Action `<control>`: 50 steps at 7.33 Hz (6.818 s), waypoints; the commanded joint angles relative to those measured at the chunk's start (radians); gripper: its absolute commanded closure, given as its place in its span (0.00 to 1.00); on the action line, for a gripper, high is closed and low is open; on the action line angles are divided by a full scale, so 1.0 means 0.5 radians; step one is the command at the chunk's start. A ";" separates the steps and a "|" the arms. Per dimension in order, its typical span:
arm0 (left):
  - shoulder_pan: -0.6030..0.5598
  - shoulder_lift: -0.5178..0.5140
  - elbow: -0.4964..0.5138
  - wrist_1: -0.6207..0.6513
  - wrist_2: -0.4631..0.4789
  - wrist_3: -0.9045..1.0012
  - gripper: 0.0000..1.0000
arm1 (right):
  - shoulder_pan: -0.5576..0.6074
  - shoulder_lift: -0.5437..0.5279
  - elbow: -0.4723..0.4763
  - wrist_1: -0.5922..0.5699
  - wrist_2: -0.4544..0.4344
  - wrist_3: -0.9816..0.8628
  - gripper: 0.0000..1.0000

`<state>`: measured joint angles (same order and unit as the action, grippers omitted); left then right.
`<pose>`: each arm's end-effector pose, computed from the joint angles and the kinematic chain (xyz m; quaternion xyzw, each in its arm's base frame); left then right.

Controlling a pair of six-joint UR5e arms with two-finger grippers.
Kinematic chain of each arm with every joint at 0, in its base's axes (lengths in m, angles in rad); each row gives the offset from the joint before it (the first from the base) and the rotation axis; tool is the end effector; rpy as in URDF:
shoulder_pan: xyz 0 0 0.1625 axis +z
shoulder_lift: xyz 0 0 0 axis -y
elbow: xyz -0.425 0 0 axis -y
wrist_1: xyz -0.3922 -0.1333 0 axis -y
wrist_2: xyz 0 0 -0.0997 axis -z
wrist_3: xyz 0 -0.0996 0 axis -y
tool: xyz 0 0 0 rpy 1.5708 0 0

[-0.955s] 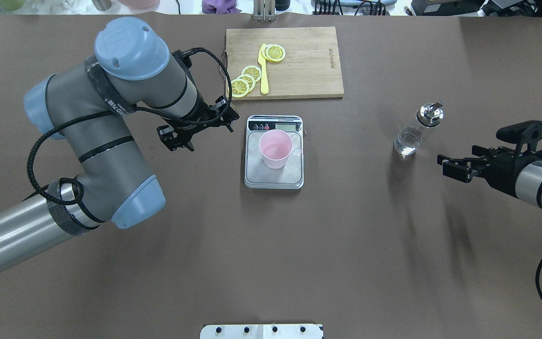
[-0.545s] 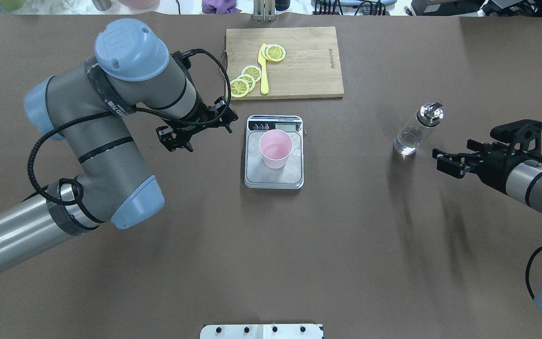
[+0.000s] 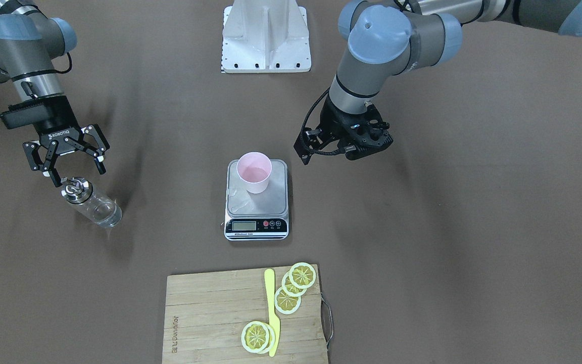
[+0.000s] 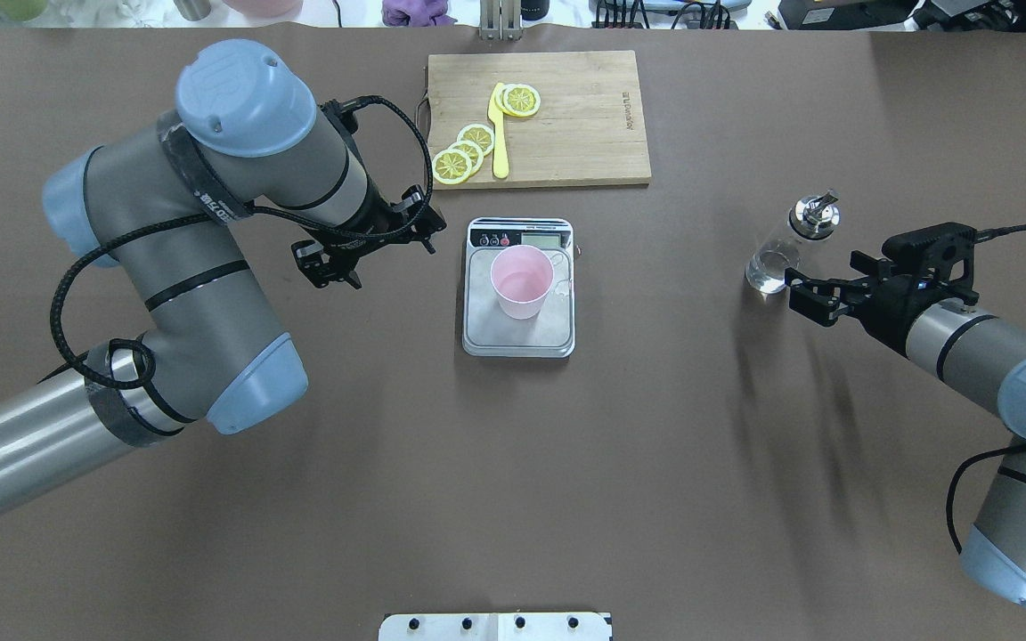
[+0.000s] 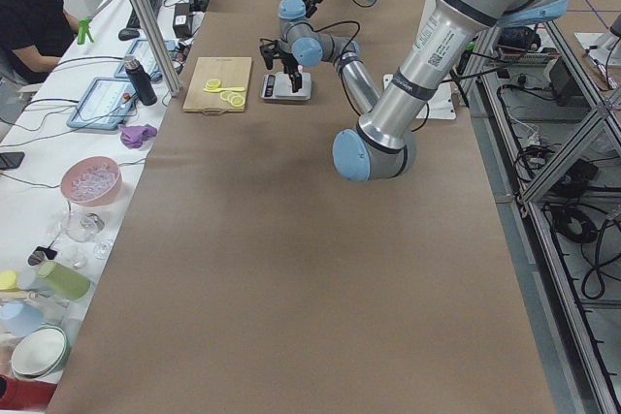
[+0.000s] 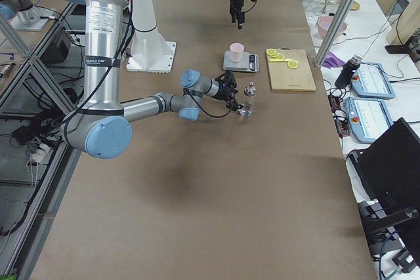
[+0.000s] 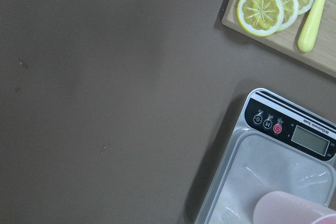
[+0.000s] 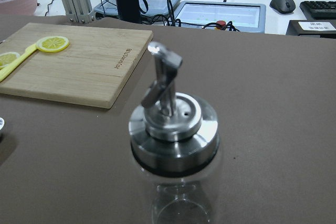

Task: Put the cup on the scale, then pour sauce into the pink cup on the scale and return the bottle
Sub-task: 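Reach the right gripper to the glass sauce dispenser and grasp it, then lift the dispenser with the right gripper and carry it over the cup, then tilt the dispenser spout down into the pink cup with the right gripper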

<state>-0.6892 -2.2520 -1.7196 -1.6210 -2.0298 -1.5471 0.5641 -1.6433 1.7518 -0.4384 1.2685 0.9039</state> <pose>0.4562 -0.4915 0.1832 -0.0481 0.4606 -0.1962 0.8643 -0.3197 -0.3951 0.4804 0.4319 -0.3986 0.0461 0.8078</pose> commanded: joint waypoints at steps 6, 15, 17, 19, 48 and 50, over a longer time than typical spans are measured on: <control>-0.005 0.003 0.003 0.002 -0.002 0.029 0.01 | -0.045 0.259 -0.503 0.426 -0.120 -0.197 0.02; -0.005 0.006 0.031 -0.004 -0.002 0.032 0.01 | 0.013 0.357 -0.607 0.429 -0.126 -0.280 0.34; -0.005 0.006 0.034 -0.004 -0.002 0.032 0.01 | 0.065 0.375 -0.589 0.438 -0.104 -0.286 1.00; -0.005 0.009 0.034 -0.007 -0.002 0.032 0.01 | 0.300 0.445 -0.580 0.359 0.219 -0.298 1.00; -0.208 0.267 0.028 -0.108 -0.018 0.569 0.02 | -0.496 1.032 -0.135 -2.041 -1.714 -1.887 1.00; -0.211 0.279 0.028 -0.111 -0.015 0.569 0.02 | -0.496 1.068 -0.153 -2.041 -1.755 -1.982 1.00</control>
<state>-0.7933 -2.1155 -1.7057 -1.6752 -2.0377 -1.2627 0.3169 -1.1208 1.6790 -1.4580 0.4014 -0.0657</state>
